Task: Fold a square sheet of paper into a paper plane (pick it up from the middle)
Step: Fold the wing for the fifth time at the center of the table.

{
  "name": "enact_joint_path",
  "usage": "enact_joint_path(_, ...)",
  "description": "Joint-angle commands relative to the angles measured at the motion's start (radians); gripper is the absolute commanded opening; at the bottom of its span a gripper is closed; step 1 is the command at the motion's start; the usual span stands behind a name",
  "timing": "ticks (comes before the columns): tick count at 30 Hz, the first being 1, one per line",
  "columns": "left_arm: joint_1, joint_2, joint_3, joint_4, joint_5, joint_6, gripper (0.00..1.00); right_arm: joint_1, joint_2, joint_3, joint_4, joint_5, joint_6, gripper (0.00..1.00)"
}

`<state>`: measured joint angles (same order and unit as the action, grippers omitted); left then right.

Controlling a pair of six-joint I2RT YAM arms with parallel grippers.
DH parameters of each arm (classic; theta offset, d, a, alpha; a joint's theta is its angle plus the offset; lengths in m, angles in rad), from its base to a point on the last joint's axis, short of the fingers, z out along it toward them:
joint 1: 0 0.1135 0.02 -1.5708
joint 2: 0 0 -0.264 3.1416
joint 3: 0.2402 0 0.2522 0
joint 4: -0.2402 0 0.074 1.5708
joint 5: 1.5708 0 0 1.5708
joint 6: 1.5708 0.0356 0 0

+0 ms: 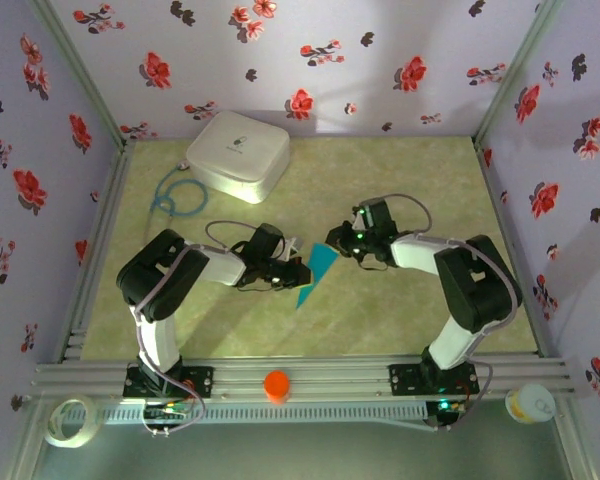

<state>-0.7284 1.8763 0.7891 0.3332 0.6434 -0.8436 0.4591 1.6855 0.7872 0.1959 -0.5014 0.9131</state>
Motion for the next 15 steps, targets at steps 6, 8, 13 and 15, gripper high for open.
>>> enact_joint_path(6, -0.050, 0.041, -0.041, -0.151, -0.016, -0.019, 0.00, 0.060, 0.070, -0.045, 0.065, 0.013, 0.058, 0.05)
enact_joint_path(8, -0.049, 0.032, -0.041, -0.151, -0.015, -0.022, 0.00, 0.059, 0.073, -0.033, -0.015, 0.049, 0.030, 0.04)
enact_joint_path(13, -0.054, 0.002, -0.010, -0.181, -0.020, -0.021, 0.00, 0.058, 0.082, -0.015, -0.180, 0.132, -0.043, 0.01)
enact_joint_path(15, -0.058, -0.014, 0.002, -0.194, -0.025, -0.020, 0.00, 0.051, 0.084, -0.031, -0.173, 0.133, -0.045, 0.01)
